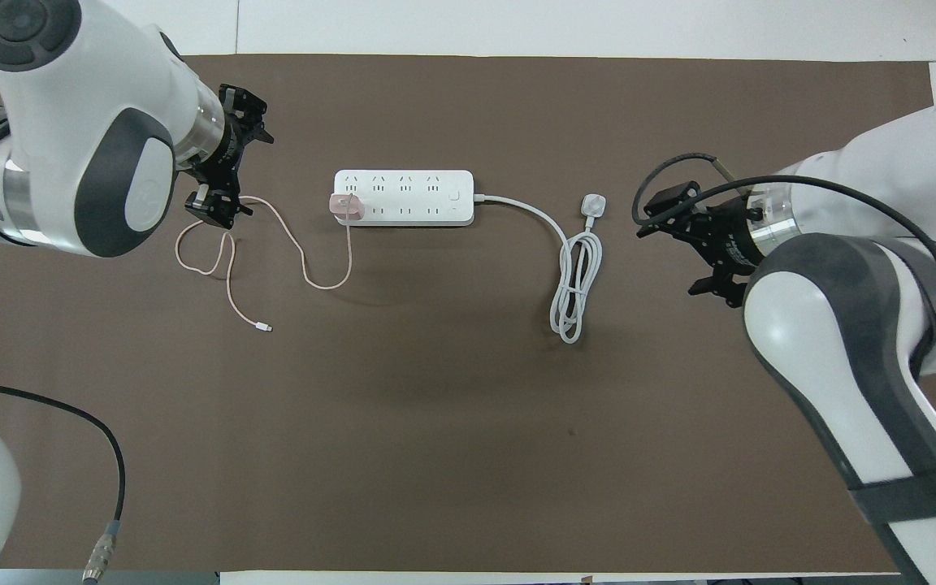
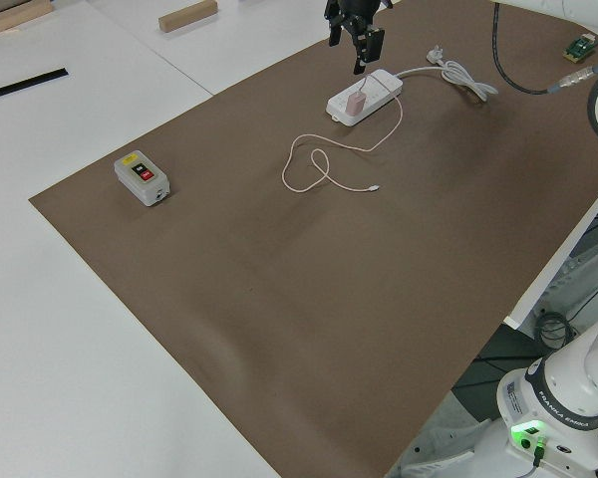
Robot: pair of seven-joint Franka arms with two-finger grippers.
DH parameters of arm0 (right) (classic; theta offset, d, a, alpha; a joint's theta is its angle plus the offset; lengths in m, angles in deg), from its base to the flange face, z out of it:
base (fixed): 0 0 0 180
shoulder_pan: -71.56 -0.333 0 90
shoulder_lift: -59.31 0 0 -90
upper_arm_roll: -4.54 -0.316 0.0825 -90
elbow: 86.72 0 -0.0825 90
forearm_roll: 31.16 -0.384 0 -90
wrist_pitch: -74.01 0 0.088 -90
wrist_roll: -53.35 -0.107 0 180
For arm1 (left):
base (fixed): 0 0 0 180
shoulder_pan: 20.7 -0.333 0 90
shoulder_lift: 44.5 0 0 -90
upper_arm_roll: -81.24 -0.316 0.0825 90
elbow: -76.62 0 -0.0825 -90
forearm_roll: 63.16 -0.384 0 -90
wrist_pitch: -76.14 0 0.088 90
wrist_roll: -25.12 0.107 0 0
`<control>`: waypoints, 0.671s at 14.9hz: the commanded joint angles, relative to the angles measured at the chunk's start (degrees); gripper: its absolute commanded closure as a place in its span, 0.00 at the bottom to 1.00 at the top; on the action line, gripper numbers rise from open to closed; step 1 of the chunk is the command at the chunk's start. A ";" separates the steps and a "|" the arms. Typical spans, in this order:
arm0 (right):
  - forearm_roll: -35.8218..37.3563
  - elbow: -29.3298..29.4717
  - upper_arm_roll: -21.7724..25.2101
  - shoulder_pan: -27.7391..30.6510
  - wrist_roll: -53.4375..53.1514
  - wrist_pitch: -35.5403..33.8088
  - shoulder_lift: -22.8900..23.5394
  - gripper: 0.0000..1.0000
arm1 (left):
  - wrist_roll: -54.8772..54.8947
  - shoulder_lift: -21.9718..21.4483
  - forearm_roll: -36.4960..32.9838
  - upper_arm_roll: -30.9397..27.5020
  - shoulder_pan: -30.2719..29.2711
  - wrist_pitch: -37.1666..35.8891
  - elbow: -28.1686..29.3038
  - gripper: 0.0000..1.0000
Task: Unplug charger and place it aside
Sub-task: 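Reach the left gripper to the pink charger while the right gripper reaches the strip, then grasp the pink charger with the left gripper while the right gripper grips the strip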
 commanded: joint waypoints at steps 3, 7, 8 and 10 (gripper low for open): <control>-14.60 4.33 0.22 -6.52 -17.31 12.94 11.00 0.00 | -7.89 6.85 -1.06 -0.80 3.97 1.39 -1.56 0.00; -18.05 22.78 0.22 -9.61 -31.38 13.30 27.62 0.00 | -11.86 9.76 -2.81 -0.89 6.17 4.55 -1.56 0.00; -21.19 24.82 0.22 -9.61 -32.79 13.47 29.91 0.00 | -12.65 10.20 -3.25 -0.89 6.35 5.17 -1.48 0.00; -25.52 26.15 0.22 -9.61 -32.98 13.74 32.65 0.00 | -13.18 10.99 -3.35 -0.89 7.05 5.61 -1.47 0.00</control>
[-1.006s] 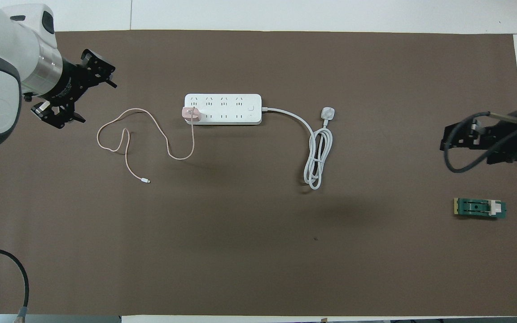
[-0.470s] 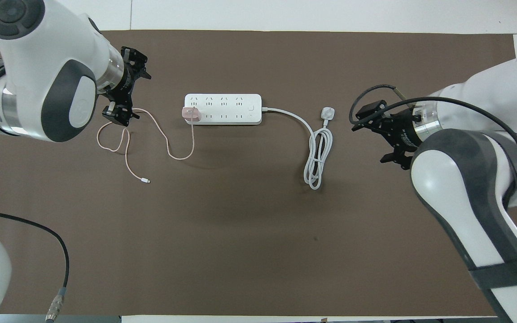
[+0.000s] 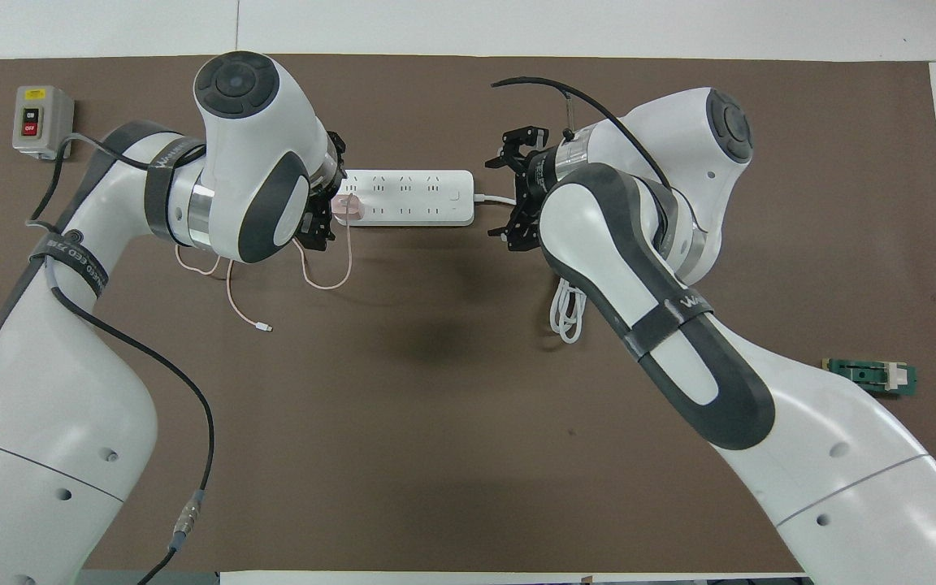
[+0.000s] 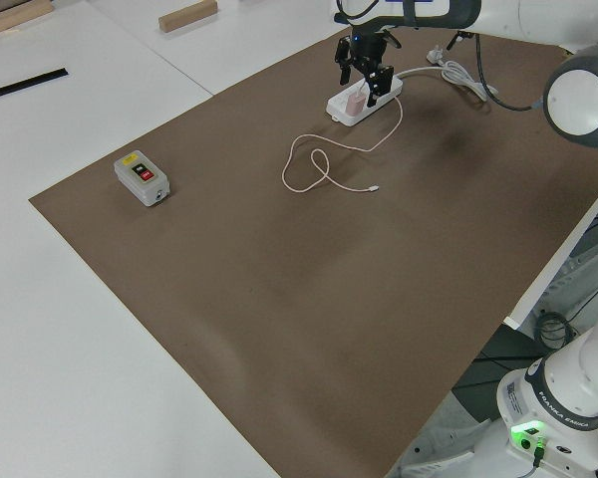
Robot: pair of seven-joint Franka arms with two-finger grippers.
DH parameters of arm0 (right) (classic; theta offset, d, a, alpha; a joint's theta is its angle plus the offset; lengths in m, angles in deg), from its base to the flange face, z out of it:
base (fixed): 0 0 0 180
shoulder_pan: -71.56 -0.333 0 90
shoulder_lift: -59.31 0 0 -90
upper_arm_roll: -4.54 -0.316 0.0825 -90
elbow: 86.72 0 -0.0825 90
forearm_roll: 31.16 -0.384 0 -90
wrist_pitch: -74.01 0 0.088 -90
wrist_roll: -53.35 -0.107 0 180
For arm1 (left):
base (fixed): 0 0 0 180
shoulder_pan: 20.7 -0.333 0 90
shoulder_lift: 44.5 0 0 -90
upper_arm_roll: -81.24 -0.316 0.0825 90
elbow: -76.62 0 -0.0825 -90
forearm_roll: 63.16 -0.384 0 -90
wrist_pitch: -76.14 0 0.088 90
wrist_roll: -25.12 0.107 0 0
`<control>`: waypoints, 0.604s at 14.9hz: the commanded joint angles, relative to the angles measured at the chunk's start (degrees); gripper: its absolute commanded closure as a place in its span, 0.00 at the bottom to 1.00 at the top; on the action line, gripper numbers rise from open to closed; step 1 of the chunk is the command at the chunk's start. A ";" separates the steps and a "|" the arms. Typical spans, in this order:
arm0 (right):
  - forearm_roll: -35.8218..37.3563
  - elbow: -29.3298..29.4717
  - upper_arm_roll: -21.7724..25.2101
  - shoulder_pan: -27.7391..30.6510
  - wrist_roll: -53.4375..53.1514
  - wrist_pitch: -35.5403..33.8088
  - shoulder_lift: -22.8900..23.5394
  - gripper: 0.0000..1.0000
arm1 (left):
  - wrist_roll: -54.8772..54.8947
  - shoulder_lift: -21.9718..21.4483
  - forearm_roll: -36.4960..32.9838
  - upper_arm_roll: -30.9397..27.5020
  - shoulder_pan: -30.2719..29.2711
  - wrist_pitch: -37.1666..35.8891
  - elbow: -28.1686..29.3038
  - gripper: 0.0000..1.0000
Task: Unplug charger and place it aside
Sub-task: 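Grasp the pink charger with the left gripper while the right gripper grips the strip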
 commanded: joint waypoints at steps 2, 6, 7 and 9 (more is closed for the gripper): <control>-4.56 11.85 0.16 0.44 -1.66 -2.58 10.76 0.00 | -2.13 1.12 -1.12 -0.82 1.35 0.94 -1.26 0.00; -3.95 23.21 -0.28 0.44 -1.31 -11.53 19.92 0.00 | -4.24 1.47 -1.82 -0.99 1.35 1.38 -1.26 0.00; -3.69 24.19 -0.19 0.09 -1.22 -12.34 20.45 0.00 | -5.29 1.56 -2.69 -0.99 1.27 1.47 -1.26 0.00; -3.60 26.29 -0.28 0.52 0.17 -12.09 22.55 0.00 | -7.14 2.70 -4.27 -0.99 1.26 1.47 -1.35 0.00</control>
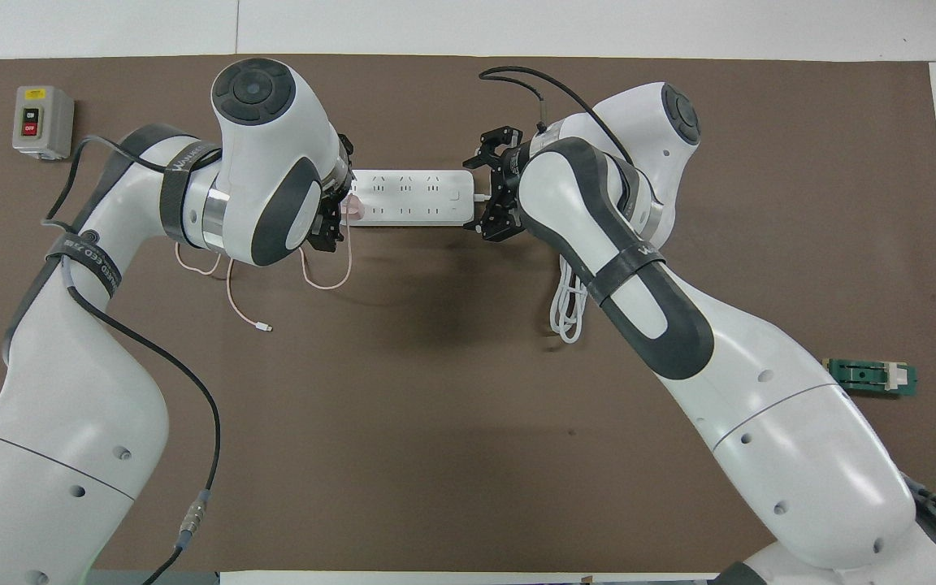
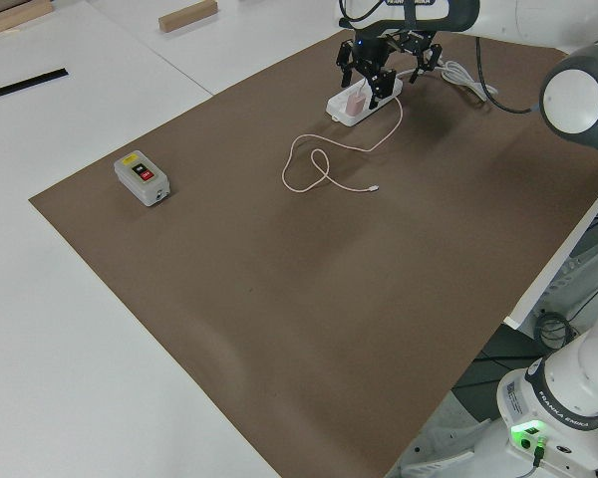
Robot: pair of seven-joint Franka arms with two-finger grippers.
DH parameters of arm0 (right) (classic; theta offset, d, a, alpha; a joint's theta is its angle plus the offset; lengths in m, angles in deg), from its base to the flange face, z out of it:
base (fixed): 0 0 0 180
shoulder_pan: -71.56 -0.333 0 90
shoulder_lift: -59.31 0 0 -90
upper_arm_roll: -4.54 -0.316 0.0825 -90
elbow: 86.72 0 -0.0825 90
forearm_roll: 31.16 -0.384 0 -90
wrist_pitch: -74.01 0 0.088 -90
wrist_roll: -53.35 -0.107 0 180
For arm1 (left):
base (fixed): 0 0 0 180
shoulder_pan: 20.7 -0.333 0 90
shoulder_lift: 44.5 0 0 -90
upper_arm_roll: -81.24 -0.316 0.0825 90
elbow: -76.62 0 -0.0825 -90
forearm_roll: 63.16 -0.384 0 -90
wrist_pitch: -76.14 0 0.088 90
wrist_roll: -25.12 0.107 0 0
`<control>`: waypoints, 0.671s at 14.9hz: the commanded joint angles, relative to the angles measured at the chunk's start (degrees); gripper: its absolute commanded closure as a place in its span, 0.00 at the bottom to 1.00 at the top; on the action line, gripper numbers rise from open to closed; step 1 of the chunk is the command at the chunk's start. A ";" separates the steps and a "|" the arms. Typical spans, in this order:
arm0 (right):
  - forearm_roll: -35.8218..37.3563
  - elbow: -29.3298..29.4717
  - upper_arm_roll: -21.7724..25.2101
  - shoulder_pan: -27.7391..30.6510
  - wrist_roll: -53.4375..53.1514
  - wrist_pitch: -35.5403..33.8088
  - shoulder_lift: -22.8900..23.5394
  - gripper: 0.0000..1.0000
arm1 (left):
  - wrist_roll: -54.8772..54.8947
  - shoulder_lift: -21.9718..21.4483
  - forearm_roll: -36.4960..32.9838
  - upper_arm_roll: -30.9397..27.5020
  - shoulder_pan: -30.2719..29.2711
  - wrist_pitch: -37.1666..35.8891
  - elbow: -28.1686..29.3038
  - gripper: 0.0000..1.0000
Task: Unplug charger and place it aside
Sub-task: 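Grasp the pink charger with the left gripper while the right gripper grips the strip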
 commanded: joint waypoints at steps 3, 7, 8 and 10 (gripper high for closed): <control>-0.09 9.35 0.29 0.00 0.53 -1.06 6.55 0.00 | -2.70 2.08 -2.30 -0.72 0.73 0.64 -1.32 0.00; -0.09 9.27 0.47 -0.26 0.71 0.61 6.73 0.00 | -2.79 1.99 -2.30 -0.55 0.82 0.90 -1.40 0.02; 0.09 9.18 0.47 -0.35 0.80 0.79 6.73 0.00 | -2.79 1.99 -2.30 -0.55 0.82 0.90 -1.40 0.02; 1.57 8.91 0.38 -0.53 0.89 0.87 6.73 0.00 | -2.79 1.99 -2.21 -0.46 0.91 0.99 -1.40 0.02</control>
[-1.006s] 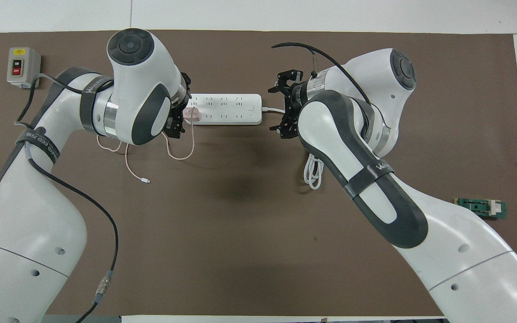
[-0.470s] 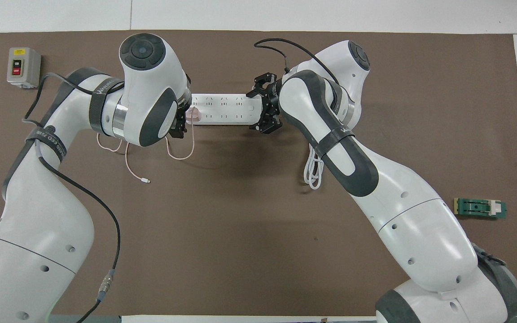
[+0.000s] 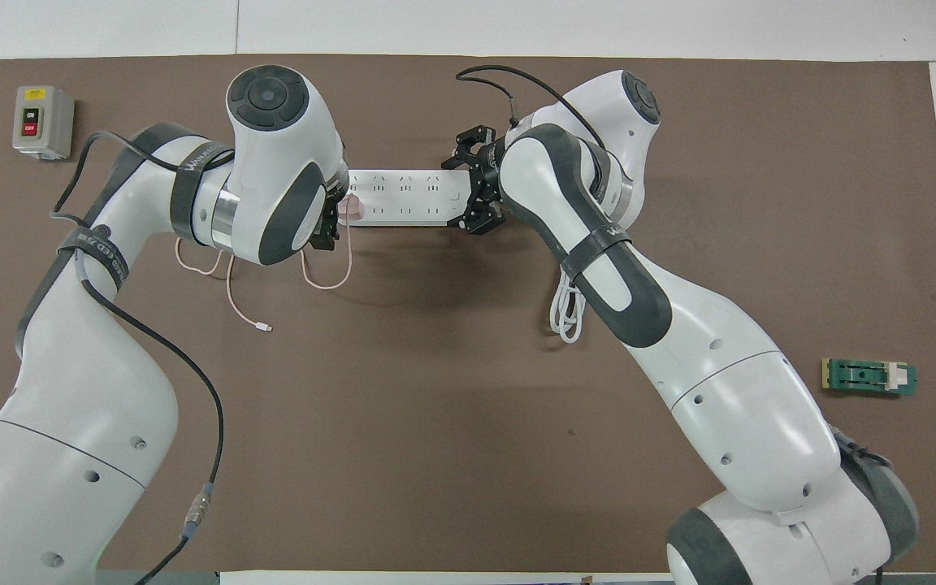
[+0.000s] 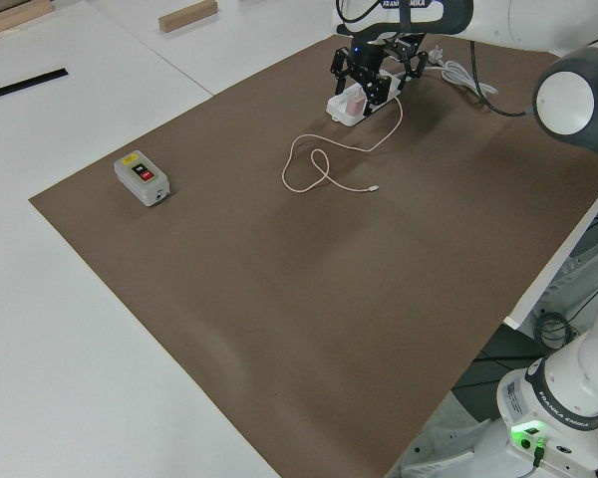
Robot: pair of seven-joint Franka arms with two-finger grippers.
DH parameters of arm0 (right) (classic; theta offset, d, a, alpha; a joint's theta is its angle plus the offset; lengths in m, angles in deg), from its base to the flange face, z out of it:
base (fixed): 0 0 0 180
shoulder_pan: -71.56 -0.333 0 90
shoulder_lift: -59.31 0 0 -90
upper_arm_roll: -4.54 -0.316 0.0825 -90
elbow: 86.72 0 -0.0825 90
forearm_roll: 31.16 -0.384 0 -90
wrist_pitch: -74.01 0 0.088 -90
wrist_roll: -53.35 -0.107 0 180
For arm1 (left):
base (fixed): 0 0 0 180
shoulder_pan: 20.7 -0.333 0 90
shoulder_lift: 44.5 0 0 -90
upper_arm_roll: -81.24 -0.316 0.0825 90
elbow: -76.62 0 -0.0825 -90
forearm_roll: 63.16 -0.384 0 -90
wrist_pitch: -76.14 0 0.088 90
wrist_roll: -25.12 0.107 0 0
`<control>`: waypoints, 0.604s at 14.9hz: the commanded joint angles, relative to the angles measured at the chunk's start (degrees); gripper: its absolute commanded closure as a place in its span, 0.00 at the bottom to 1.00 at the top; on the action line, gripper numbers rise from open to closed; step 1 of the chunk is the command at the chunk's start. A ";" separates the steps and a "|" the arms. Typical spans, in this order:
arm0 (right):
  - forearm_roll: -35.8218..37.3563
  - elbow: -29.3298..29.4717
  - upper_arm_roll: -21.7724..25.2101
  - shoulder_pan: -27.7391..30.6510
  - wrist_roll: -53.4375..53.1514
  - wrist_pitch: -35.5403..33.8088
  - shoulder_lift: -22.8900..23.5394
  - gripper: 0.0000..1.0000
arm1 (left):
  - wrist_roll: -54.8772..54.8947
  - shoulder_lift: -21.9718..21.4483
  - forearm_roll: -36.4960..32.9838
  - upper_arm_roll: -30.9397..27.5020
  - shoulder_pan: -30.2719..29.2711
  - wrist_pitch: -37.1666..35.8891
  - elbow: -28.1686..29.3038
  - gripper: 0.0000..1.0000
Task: Unplug charger and place it aside
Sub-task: 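Grasp the pink charger with the left gripper while the right gripper grips the strip, then pull the pink charger out of the strip with the left gripper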
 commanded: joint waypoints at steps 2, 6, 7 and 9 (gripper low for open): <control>1.65 2.06 0.36 -1.72 0.73 1.89 1.61 0.00 | -1.13 0.73 -0.85 -0.40 0.87 0.37 -1.23 0.04; 2.18 1.09 0.36 -1.82 0.82 3.39 1.43 0.21 | -1.05 0.64 -0.68 -0.40 1.30 1.08 -1.23 0.24; 2.09 1.01 0.36 -1.90 0.82 3.65 1.43 0.22 | -1.05 0.72 -0.85 -0.40 1.39 1.08 -1.23 0.45; 2.00 1.00 0.36 -1.90 0.82 3.56 1.35 0.22 | -0.69 0.73 -1.12 -0.57 2.44 1.08 -1.05 1.00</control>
